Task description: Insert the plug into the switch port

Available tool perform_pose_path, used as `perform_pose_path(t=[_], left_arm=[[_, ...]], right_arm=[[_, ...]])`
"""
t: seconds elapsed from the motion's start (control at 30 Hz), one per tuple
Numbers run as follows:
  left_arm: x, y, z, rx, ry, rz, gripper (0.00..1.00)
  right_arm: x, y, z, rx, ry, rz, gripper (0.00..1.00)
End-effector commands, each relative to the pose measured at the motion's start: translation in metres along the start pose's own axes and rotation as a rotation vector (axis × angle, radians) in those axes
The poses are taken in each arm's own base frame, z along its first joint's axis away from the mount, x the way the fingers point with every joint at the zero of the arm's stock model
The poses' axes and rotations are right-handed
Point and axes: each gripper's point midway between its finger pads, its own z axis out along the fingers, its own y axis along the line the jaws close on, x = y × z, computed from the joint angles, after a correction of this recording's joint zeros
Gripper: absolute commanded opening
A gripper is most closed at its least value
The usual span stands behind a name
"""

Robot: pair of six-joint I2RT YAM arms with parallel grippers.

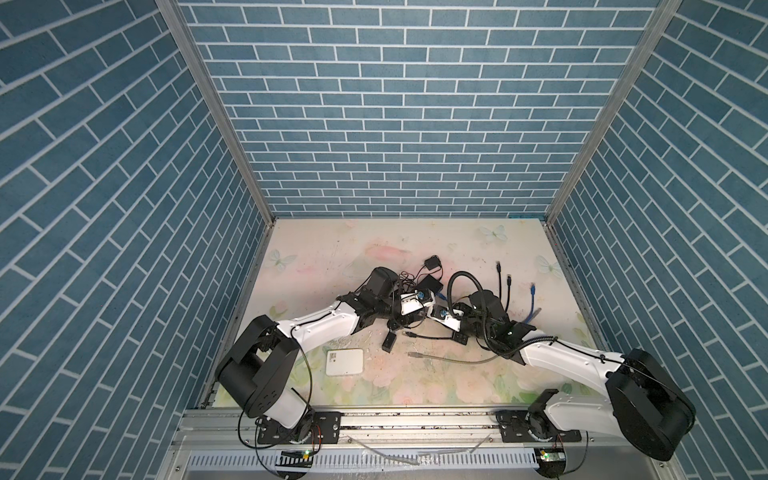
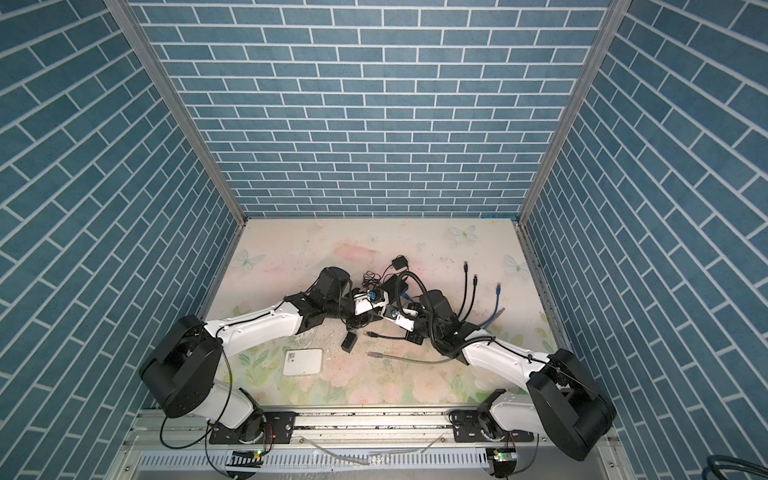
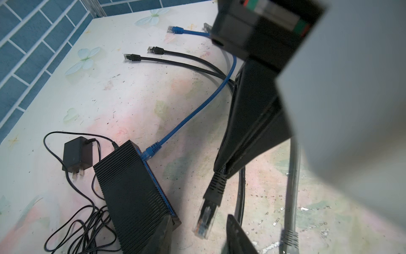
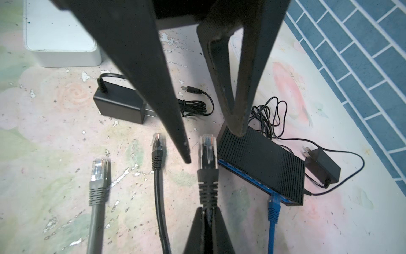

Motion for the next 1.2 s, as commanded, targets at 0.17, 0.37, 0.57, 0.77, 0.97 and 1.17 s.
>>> perform_pose_path(t=[0.17, 0.37, 0.57, 0.77, 0.97, 1.17], left_arm=[[0.011, -0.011, 0.013, 0.058, 0.068, 0.022, 0.38], [0.009, -0.010, 0.013, 0.045, 0.056, 0.034, 0.34], [0.006, -0.008, 0.012, 0.034, 0.043, 0.048, 0.30], [0.006, -0.005, 0.014, 0.009, 0.026, 0.057, 0.21], [0.005, -0.005, 0.012, -0.011, 0.010, 0.067, 0.18], [0.006, -0.006, 0.010, -0.039, -0.007, 0.084, 0.17]], right_arm=[[-0.016, -0.003, -0.008, 0.025, -0.072, -0.050, 0.00], [-0.016, -0.004, -0.008, 0.026, -0.073, -0.049, 0.00], [-0.015, -0.004, -0.005, 0.019, -0.060, -0.044, 0.00], [-0.017, -0.005, -0.003, 0.012, -0.062, -0.040, 0.00], [-0.018, -0.009, 0.001, 0.018, -0.056, 0.004, 0.00], [-0.017, -0.010, 0.003, 0.026, -0.078, 0.060, 0.13]])
